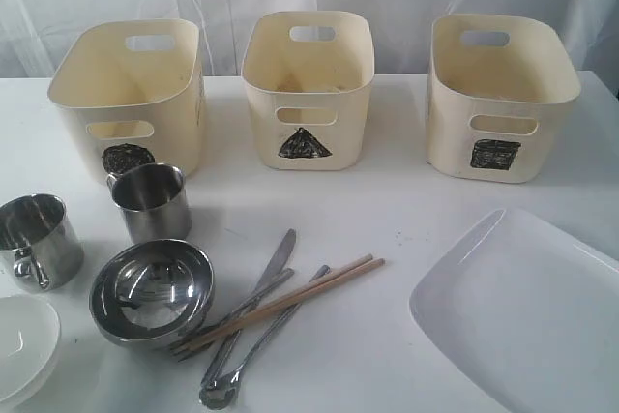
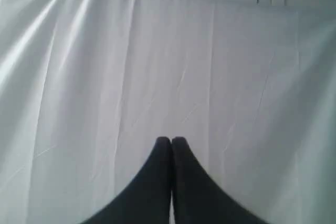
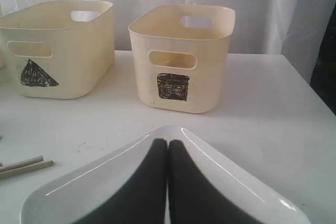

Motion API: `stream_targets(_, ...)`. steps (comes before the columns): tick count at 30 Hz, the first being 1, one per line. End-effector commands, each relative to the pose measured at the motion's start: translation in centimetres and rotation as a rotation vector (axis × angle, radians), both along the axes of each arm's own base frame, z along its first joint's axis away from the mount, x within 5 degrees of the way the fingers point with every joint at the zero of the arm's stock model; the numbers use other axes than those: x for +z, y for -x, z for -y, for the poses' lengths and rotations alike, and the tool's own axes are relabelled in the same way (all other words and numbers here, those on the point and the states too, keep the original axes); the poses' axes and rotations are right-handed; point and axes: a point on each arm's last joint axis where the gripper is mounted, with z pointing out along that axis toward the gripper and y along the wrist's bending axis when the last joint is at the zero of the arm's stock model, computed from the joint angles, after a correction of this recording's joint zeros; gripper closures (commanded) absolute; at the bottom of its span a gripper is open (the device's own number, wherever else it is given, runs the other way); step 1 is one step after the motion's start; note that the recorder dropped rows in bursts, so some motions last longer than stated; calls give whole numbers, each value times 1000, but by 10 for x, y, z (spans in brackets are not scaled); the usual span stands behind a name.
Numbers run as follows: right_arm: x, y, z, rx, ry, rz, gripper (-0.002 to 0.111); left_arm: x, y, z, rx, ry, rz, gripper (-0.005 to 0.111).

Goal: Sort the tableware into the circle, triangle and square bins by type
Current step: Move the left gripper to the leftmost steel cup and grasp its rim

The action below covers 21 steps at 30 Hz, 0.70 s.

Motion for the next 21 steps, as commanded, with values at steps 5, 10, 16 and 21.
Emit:
stream_targets(5, -1, 0, 0, 4, -2, 4, 108, 27, -131, 32, -252, -388, -739, 107)
stream_targets(10, -1, 0, 0, 4, -2, 4, 108, -21, -169, 54, -636, -380, -1301, 107)
stream_targets(16, -1, 0, 0, 4, -2, 4, 108, -58, -178, 50, -700, -443, -1616, 107)
stream_targets(21, -1, 0, 0, 4, -2, 4, 108, -63, -183, 26, -428, -573, -1688, 107)
